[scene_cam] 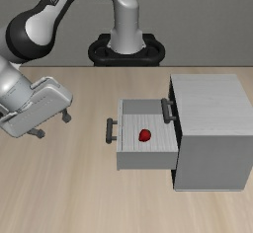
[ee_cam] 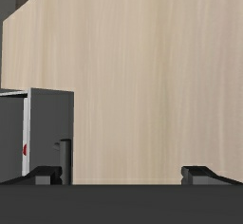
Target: Close the middle layer of the cabinet
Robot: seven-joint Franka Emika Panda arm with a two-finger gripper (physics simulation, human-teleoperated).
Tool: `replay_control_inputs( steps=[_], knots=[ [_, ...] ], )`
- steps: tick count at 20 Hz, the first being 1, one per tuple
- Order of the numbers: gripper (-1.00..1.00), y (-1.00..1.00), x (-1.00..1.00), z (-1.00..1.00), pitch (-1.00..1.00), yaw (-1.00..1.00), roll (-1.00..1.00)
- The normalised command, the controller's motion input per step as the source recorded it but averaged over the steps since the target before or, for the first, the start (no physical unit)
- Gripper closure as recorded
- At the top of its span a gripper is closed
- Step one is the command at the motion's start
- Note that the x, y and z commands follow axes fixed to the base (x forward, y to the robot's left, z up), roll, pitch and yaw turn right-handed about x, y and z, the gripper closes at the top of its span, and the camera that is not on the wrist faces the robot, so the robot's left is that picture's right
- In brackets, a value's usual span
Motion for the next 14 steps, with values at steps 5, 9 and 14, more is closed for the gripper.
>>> replay_control_inputs(
  steps=[5,9,14],
  knots=[
    [-1.00,0.00,0.00,0.00,0.00,0.00,0.45],
    [-1.00,0.00,0.00,0.00,0.00,0.00,0.45],
    [-1.00,0.00,0.00,0.00,0.00,0.00,0.49]
  ],
)
